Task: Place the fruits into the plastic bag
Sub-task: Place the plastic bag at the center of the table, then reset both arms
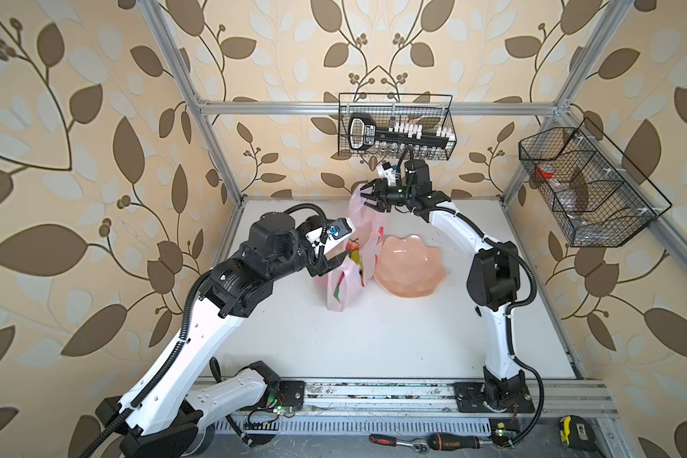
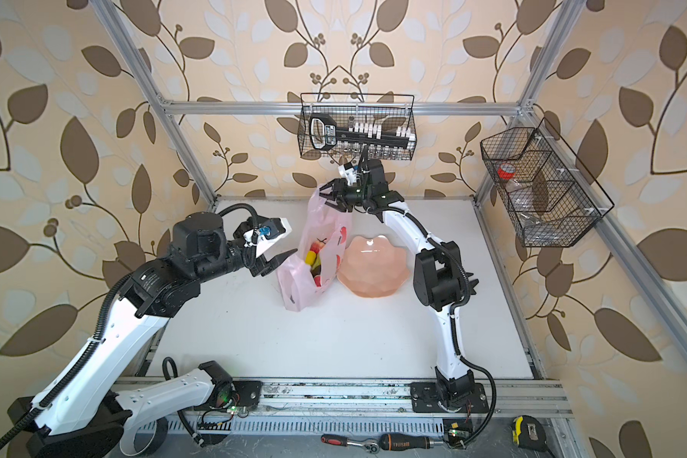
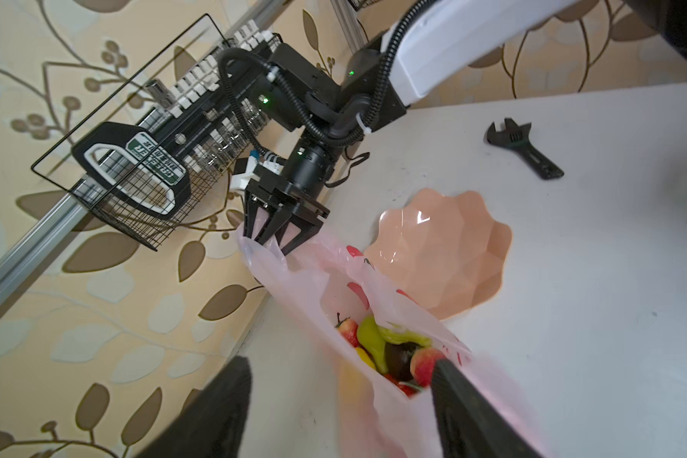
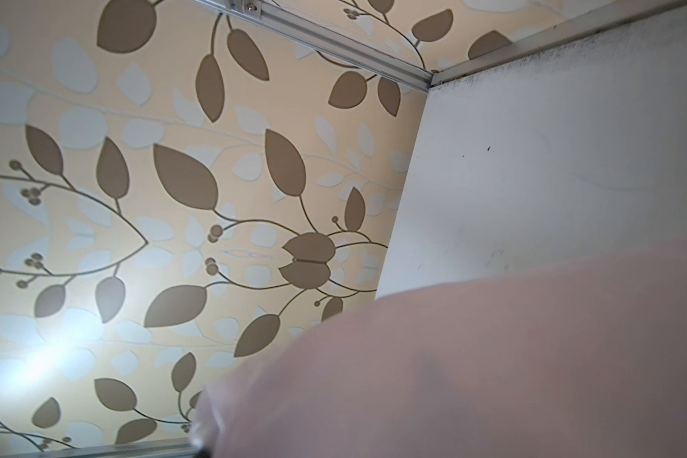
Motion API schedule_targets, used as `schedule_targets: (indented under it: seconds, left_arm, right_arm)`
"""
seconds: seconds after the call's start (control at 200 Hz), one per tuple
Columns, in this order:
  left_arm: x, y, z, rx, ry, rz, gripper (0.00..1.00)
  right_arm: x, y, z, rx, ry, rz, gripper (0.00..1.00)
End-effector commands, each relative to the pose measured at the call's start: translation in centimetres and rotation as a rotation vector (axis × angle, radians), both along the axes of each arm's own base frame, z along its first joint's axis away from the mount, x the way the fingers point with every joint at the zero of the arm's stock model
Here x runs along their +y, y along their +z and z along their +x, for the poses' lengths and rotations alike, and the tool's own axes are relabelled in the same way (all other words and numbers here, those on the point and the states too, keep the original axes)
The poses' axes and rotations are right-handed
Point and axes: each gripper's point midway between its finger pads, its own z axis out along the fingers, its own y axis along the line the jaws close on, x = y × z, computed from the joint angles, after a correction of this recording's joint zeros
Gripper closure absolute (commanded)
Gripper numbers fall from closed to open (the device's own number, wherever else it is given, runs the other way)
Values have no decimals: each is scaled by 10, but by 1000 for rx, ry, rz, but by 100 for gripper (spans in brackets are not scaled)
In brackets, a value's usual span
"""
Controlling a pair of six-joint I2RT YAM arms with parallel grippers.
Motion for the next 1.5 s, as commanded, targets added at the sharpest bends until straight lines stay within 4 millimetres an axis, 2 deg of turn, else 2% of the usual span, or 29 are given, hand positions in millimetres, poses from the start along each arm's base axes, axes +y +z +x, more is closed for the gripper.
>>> schedule_targets:
  seconds: [0.0,0.125,0.225,0.36,0.525,0.665,0.8,0.92,0.99,1.135,1.25,1.31,1.395,1.494]
  left_arm:
    - [11,40,-9,-87,37,-112,15]
    - [23,41,-14,-94,84,-153,9]
    - [28,31,-14,-77,119,-163,8]
    - [30,14,-14,-16,141,-169,6]
    - [41,15,-9,43,238,-236,1]
    - [53,16,-6,96,328,-295,1]
    - [66,0,5,188,455,-333,1]
    - [82,-23,21,282,570,-401,1]
    - [100,-42,34,366,654,-476,1]
    - [158,-91,58,513,865,-708,1]
    - [175,-123,65,475,948,-688,1]
    - [184,-136,71,463,973,-676,1]
    - [197,-161,83,465,1019,-644,1]
    - [217,-192,96,424,1099,-608,1]
  right_arm:
    - [-27,59,-19,-125,-19,29,31]
    - [-45,67,-36,-125,-36,19,23]
    - [-57,71,-49,-131,-48,5,20]
    - [-70,66,-65,-136,-61,-79,13]
    - [-88,59,-89,-182,-85,-231,0]
    - [-109,55,-115,-233,-111,-368,0]
    - [-135,52,-138,-279,-160,-492,0]
    - [-163,52,-153,-322,-240,-584,0]
    - [-184,49,-159,-338,-303,-636,0]
    - [-242,23,-171,-288,-456,-748,0]
    - [-293,-1,-180,-225,-595,-747,0]
    - [-316,-14,-185,-204,-660,-825,0]
    - [-330,-35,-186,-185,-686,-907,0]
    - [-340,-59,-180,-174,-740,-903,0]
